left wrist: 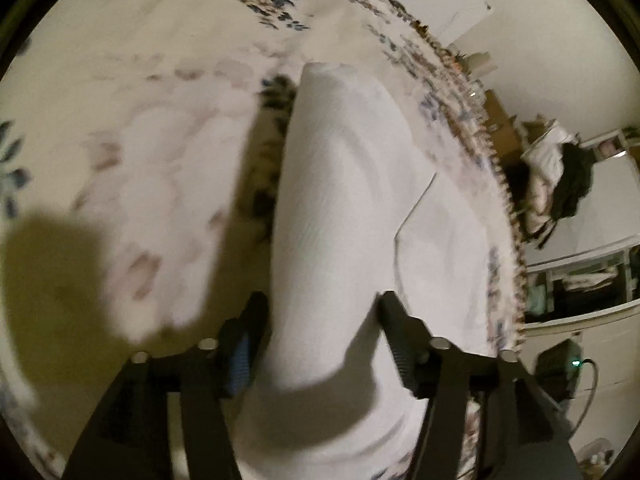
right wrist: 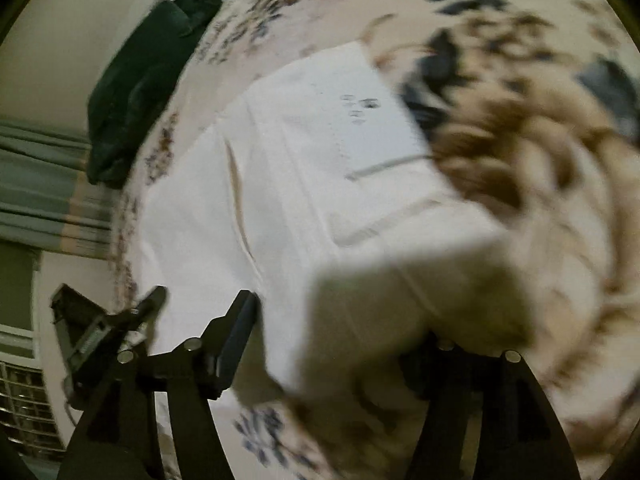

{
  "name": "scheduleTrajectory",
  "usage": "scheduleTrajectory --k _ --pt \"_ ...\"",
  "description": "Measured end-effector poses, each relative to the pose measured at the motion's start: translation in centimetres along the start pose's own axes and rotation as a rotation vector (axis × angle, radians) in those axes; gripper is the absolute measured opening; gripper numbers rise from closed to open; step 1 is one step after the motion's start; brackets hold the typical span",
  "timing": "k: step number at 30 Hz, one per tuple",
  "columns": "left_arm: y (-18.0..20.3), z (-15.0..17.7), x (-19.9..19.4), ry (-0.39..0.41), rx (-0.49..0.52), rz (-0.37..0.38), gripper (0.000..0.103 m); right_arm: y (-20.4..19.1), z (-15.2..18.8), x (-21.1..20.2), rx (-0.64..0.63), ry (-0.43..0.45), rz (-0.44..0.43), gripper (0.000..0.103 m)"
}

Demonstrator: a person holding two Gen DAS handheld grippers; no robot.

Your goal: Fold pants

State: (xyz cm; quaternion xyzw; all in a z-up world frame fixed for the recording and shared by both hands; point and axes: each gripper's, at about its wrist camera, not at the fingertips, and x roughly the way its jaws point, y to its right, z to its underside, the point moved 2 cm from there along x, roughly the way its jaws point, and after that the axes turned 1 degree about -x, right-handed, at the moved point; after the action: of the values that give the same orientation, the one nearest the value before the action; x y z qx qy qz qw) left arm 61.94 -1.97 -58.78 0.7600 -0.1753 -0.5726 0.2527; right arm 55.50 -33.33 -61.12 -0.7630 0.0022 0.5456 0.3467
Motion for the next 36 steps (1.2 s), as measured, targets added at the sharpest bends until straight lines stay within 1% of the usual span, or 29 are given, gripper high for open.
scheduleTrajectory --k 2,3,5,6,7,8,9,10,11,12,14,15,17,19,21,26,30,33,36 --pt "-0.1 1.1 -0.7 0.008 0.03 -0.048 0.061 0.8 0.9 -0.7 -0.007 -0.008 0.039 0.069" --pt "-0.2 1.3 -0.9 0.011 0.041 -0.073 0.064 0.9 1.1 -0.7 -0.013 -0.014 0.07 0.069" --pt "-0.2 1.9 -1.1 0.011 0.048 -0.105 0.065 0.8 1.3 -0.8 -0.035 -0.02 0.108 0.069" --pt "-0.1 2.2 -1.5 0.011 0.05 -0.14 0.071 0.7 1.6 -1.3 -0.052 -0.019 0.135 0.074" --pt "0.2 2.4 -1.8 0.02 0.063 -0.183 0.075 -0.2 1.4 -1.4 -0.089 -0.008 0.188 0.077" --pt "0.8 2.6 -2.2 0.039 0.089 -0.228 0.075 -1.3 1.3 -1.8 -0.148 0.012 0.266 0.079" --pt "1.7 2.9 -2.8 0.063 0.126 -0.274 0.075 -2.2 1.6 -2.6 -0.192 0.029 0.322 0.082" --pt "2.7 3.3 -3.3 0.084 0.163 -0.318 0.081 -3.0 1.6 -2.9 -0.221 0.042 0.359 0.085" --pt "3.4 3.7 -3.5 0.09 0.186 -0.342 0.088 -3.8 1.6 -3.2 -0.254 0.055 0.411 0.093" --pt "4.2 4.2 -3.8 0.092 0.209 -0.371 0.097 -4.6 1.7 -3.5 -0.28 0.067 0.449 0.099" --pt "5.5 5.0 -4.2 0.09 0.233 -0.402 0.097 -5.9 2.1 -4.2 -0.319 0.092 0.492 0.103" --pt "6.3 5.5 -4.6 0.092 0.252 -0.425 0.097 -5.9 2.5 -4.8 -0.331 0.098 0.504 0.103" --pt "7.5 6.1 -5.0 0.091 0.27 -0.43 0.097 -6.2 3.0 -6.0 -0.35 0.109 0.523 0.103" --pt "8.9 6.8 -5.9 0.11 0.281 -0.449 0.097 -6.6 3.5 -7.6 -0.354 0.121 0.534 0.103" --pt "10.2 7.6 -6.9 0.123 0.285 -0.458 0.097 -6.7 4.1 -9.7 -0.357 0.133 0.53 0.103" --pt "13.4 9.1 -10.6 0.156 0.273 -0.474 0.097 -8.2 5.9 -15.3 -0.378 0.172 0.523 0.103" --pt "16.6 10.7 -15.1 0.201 0.277 -0.478 0.097 -10.1 7.4 -21.0 -0.415 0.225 0.521 0.103" --pt "19.4 12.3 -19.1 0.24 0.281 -0.473 0.097 -11.4 8.8 -26.2 -0.425 0.267 0.506 0.103" --pt "22.5 14.0 -23.7 0.288 0.29 -0.463 0.097 -13.0 10.5 -32.4 -0.442 0.327 0.492 0.103"
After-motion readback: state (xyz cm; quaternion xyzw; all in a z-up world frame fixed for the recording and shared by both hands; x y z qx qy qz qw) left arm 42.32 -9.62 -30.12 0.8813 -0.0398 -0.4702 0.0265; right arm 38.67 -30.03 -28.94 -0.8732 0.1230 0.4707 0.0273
